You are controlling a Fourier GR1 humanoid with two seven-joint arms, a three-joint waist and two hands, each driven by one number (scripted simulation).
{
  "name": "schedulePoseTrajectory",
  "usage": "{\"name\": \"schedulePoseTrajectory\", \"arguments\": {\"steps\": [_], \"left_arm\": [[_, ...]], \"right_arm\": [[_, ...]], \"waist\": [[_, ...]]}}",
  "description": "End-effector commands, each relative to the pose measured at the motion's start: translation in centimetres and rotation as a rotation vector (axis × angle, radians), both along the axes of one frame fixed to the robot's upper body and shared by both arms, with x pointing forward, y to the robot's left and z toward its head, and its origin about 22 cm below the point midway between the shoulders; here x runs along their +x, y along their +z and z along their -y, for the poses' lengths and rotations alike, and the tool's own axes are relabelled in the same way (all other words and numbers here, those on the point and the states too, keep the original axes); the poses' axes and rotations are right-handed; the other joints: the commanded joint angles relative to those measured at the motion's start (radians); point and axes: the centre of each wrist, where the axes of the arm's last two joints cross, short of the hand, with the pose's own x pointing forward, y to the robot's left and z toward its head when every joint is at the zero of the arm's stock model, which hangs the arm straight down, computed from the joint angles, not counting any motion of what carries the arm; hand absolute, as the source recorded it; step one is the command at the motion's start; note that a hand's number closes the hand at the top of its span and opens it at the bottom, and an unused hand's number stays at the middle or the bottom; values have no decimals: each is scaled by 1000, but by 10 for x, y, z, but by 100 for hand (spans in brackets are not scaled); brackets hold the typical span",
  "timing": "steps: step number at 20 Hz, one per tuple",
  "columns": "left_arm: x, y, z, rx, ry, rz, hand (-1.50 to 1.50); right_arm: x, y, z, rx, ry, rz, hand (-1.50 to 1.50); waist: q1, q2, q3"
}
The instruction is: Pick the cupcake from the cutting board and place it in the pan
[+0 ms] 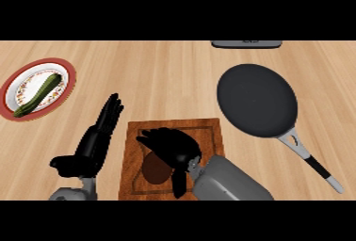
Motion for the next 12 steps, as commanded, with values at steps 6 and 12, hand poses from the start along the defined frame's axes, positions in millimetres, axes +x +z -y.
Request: {"name": "schedulePoseTrajectory", "arguments": {"steps": [6, 12], "left_arm": [[-5, 1, 9, -2, 4, 2, 0], [-13, 5, 4, 12, -7, 3, 0]], "right_arm": [[17, -19, -13, -54, -37, -16, -150], [19, -44, -9, -152, 47, -47, 150]], "waist": [[18, 3, 0], [23, 3, 0]]}}
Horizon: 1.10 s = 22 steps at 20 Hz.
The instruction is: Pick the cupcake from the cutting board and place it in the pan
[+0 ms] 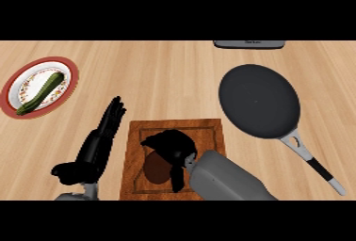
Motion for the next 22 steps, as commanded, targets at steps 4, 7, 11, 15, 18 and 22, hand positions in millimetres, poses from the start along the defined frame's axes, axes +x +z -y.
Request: {"name": "schedulePoseTrajectory", "arguments": {"steps": [4, 7, 11, 15, 18, 22], "left_arm": [[10, 1, 1, -5, -11, 7, 0], [13, 14, -2, 0, 4, -22, 0], [13, -9, -7, -1, 0, 6, 0], [-2, -2, 25, 3, 2, -2, 0], [12, 17, -1, -13, 5, -10, 0], [4, 3, -10, 2, 51, -25, 0]], "right_arm": [[-22, -22, -10, -91, 144, 45, 150], [-2, -9, -8, -86, 139, 86, 150], [15, -22, 4, -40, 127, 138, 150], [11, -14, -1, 58, 88, 245, 150], [-4, -16, 1, 35, -189, 235, 150], [-21, -1, -1, 83, -446, 269, 150]], "waist": [[0, 1, 0], [-7, -1, 0], [-4, 2, 0], [-3, 1, 0], [-16, -4, 0], [-59, -19, -1]]}}
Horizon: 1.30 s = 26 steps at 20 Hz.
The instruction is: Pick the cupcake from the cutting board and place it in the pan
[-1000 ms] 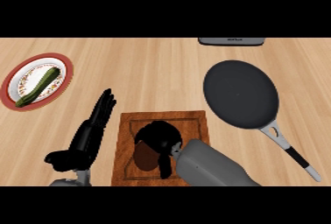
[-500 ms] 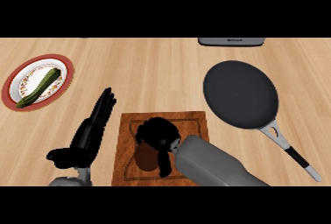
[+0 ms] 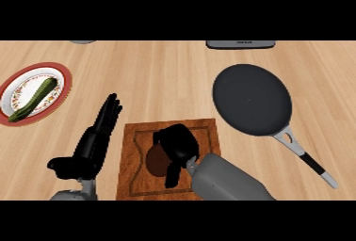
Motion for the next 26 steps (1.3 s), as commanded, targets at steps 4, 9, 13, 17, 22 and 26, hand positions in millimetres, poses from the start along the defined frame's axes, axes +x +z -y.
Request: {"name": "schedulePoseTrajectory", "arguments": {"steps": [4, 9, 13, 17, 22, 26], "left_arm": [[-6, -10, -1, 14, 40, -13, 0], [-1, -9, 2, 10, 19, -13, 0], [-3, -20, -15, 7, 16, 9, 0], [1, -8, -4, 6, 5, 9, 0], [7, -3, 4, 4, -4, 23, 0], [0, -4, -4, 0, -22, 22, 0]], "right_arm": [[-19, 45, -8, 72, -308, 262, 150], [-49, 89, -3, 246, -393, 452, 150], [-65, 107, 20, 329, -496, 494, 150], [-63, 119, 42, 414, -625, 473, 150], [-24, 105, 82, 491, -726, 494, 150], [-6, 66, 106, 456, -797, 526, 150]], "waist": [[-21, -4, 0], [-24, -3, 1], [-5, 8, 1], [5, 11, 1], [18, 16, 2], [24, 16, 2]]}}
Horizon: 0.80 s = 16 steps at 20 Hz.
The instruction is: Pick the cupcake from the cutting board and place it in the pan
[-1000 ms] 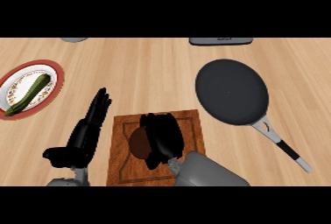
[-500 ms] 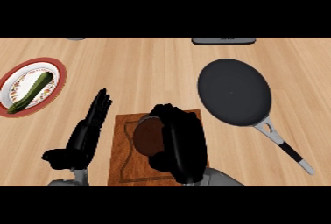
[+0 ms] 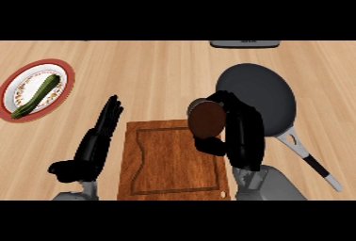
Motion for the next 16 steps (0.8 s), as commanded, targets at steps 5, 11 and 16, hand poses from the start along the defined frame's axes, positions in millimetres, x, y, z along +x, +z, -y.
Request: {"name": "schedulePoseTrajectory", "arguments": {"steps": [5, 11, 16], "left_arm": [[-1, 7, -12, -2, -12, -5, 0], [4, 2, 0, -10, -25, 1, 0], [12, 6, -3, -3, -8, 15, 0]], "right_arm": [[59, -26, 78, -150, -185, 124, 150], [99, -44, 116, -47, -287, 251, 150], [126, -53, 150, -27, -274, 257, 150]], "waist": [[14, 3, 0], [26, 9, 1], [24, 9, 1]]}}
